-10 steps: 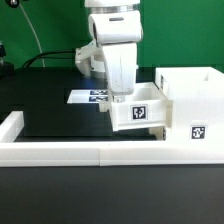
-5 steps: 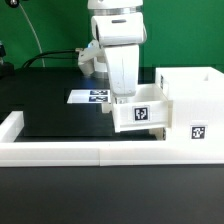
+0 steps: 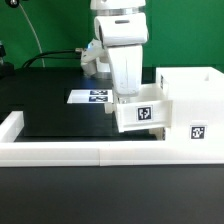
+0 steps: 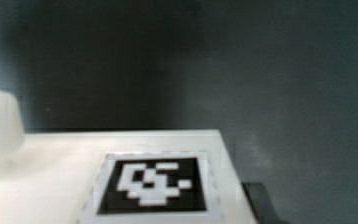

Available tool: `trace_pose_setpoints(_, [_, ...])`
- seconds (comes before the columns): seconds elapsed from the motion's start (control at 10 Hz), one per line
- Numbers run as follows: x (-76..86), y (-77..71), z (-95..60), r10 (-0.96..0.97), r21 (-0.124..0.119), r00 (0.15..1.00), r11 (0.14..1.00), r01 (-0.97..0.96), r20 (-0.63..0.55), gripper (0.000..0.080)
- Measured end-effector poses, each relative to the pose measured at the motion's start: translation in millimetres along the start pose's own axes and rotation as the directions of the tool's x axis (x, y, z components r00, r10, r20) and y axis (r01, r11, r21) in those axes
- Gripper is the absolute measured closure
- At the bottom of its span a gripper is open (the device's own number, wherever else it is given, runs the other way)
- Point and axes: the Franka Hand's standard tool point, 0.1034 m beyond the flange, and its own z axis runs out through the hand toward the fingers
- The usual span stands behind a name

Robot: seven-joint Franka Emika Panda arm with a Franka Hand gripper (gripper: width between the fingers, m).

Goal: Assemble drawer

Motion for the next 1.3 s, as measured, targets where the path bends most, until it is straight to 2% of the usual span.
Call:
trace_pose_setpoints(0.7, [-0.4,2.1,0.4,0.012,-0.007,1.0,1.0,-0.012,0.008,0.0755])
trace_pose_setpoints(1.0, [-5.3,1.9,0.7,0.023,-0.009,1.0,1.0,-0.022,0.008,0.0755])
trace_pose_setpoints(1.3, [-0.4,2.4,1.6,0.043,-0.022,0.999,0.999,-0.043,0.005,0.0755])
